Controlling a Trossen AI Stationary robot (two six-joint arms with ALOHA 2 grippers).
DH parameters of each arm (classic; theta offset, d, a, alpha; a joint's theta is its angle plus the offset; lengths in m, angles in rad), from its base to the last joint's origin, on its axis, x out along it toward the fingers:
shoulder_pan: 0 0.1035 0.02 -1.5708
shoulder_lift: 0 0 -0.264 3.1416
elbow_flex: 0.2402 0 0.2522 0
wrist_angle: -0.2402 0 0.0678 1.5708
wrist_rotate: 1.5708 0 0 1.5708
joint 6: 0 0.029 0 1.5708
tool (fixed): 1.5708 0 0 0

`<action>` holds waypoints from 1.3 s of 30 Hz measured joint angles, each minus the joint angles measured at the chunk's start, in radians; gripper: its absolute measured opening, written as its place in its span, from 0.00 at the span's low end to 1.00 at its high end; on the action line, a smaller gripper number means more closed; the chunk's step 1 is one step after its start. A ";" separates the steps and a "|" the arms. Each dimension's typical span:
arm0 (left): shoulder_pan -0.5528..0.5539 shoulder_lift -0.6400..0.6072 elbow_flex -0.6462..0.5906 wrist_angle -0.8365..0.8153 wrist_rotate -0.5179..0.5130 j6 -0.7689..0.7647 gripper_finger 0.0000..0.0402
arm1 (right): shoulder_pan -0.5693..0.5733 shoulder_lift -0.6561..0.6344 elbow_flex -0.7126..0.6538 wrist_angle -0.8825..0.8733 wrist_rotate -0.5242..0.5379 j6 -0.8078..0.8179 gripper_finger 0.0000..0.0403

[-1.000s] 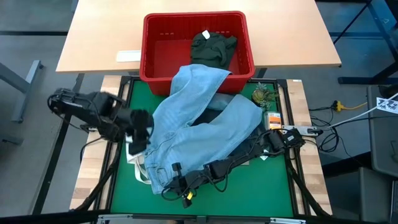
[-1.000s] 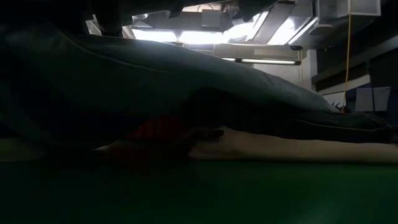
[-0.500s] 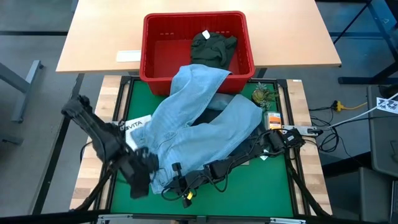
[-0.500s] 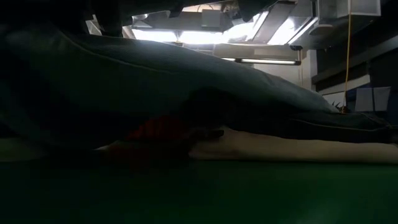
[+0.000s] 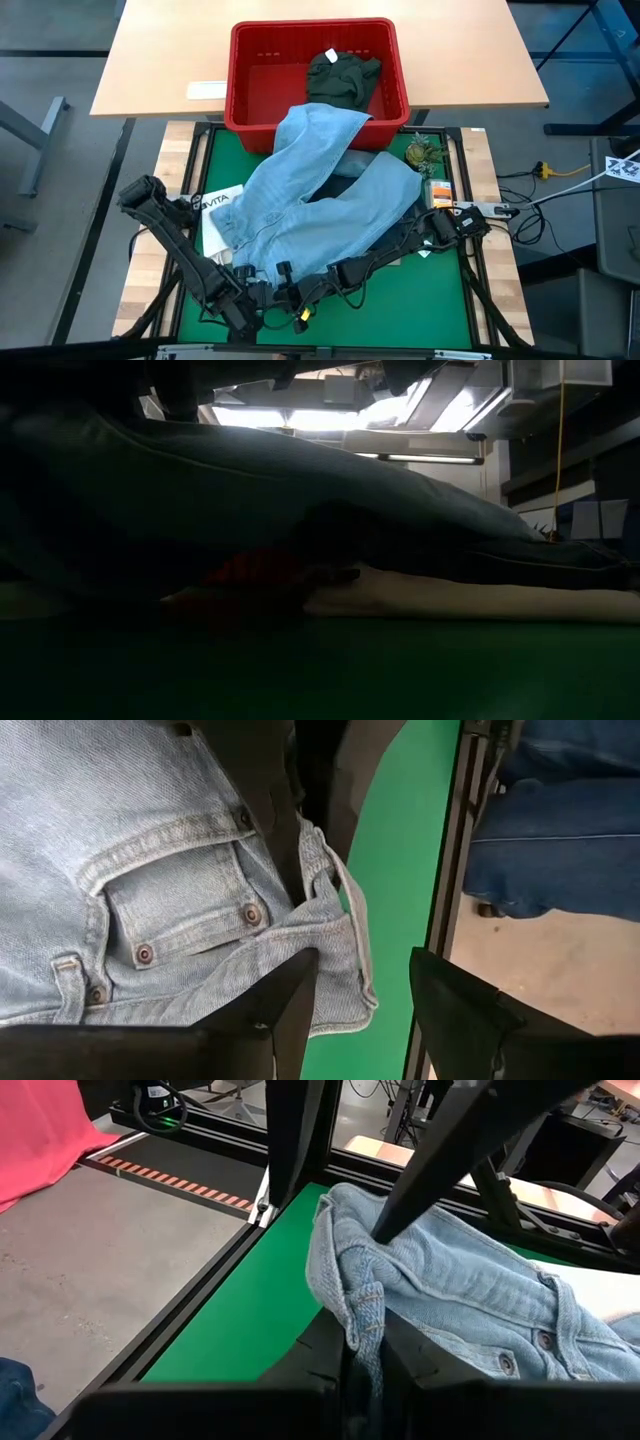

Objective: Fold Laundry from Bin
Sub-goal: Fold the light blue jeans

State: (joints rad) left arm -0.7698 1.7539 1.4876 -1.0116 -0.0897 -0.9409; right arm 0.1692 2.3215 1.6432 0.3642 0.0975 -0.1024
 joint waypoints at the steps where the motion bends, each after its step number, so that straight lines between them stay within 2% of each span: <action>1: 0.003 0.000 0.000 0.000 0.001 0.000 0.40 | 0.000 0.000 0.000 0.000 0.000 0.000 0.06; 5: 0.013 0.000 0.000 -0.001 -0.001 0.001 0.40 | 0.000 0.000 0.000 0.000 0.000 0.000 0.06; 12: 0.015 0.009 0.000 0.000 -0.118 0.006 0.40 | 0.000 0.000 0.000 0.002 0.000 0.000 0.06; 23: 0.003 0.029 0.000 0.000 -0.108 0.009 0.40 | 0.000 0.000 0.000 0.003 -0.001 0.000 0.06; 29: 0.001 0.083 0.000 -0.009 -0.057 0.009 0.39 | 0.000 0.000 -0.003 -0.003 -0.015 0.001 0.06; 33: 0.001 0.083 0.000 -0.018 -0.064 0.009 0.31 | 0.000 0.000 -0.003 -0.002 -0.035 0.001 0.06; 39: 0.002 0.082 0.002 -0.066 -0.040 0.008 0.05 | -0.001 0.000 -0.003 -0.001 -0.036 0.014 0.06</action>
State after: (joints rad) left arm -0.7679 1.8355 1.4891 -1.0777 -0.1293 -0.9327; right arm 0.1680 2.3211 1.6405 0.3630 0.0611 -0.0879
